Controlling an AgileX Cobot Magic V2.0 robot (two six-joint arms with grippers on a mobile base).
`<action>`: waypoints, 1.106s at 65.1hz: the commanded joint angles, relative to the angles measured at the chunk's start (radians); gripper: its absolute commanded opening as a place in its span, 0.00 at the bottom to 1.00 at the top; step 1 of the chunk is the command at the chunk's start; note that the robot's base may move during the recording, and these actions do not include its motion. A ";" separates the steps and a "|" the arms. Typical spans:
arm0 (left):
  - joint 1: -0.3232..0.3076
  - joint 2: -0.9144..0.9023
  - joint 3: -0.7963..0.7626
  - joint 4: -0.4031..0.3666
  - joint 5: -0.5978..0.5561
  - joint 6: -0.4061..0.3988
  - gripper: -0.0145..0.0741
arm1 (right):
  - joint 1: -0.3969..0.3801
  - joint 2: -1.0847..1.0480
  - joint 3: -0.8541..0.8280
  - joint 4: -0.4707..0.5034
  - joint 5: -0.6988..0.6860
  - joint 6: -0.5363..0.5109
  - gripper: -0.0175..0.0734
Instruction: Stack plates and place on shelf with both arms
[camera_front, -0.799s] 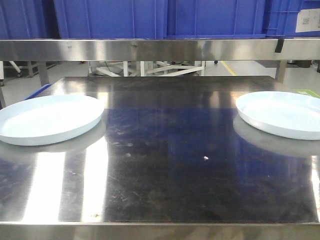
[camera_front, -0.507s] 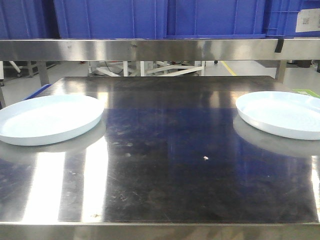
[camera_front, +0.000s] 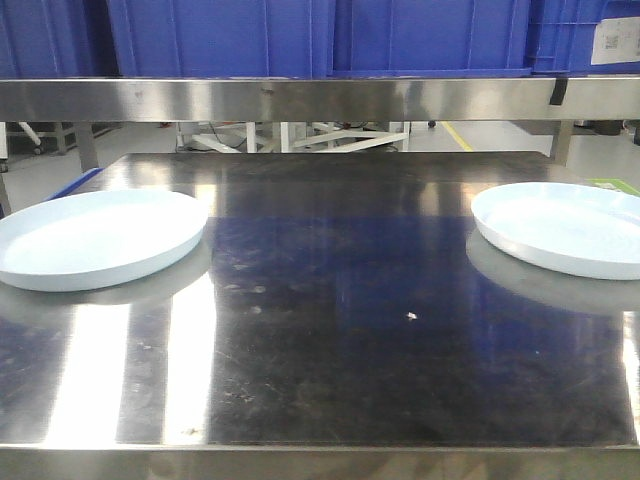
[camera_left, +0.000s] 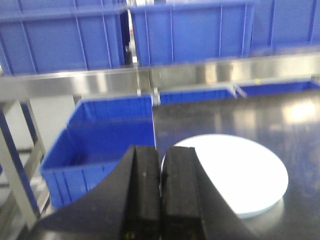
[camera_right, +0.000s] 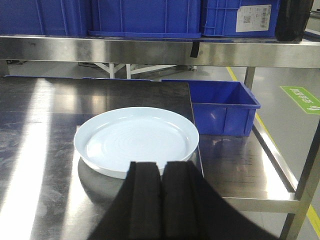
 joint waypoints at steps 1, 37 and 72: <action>0.002 0.098 -0.092 -0.011 -0.023 -0.009 0.26 | -0.001 -0.017 -0.001 -0.010 -0.091 -0.001 0.25; 0.002 0.799 -0.505 -0.161 0.246 -0.009 0.26 | -0.001 -0.017 -0.001 -0.010 -0.091 -0.001 0.25; 0.135 1.349 -0.984 -0.236 0.612 -0.009 0.36 | -0.001 -0.017 -0.001 -0.010 -0.091 -0.001 0.25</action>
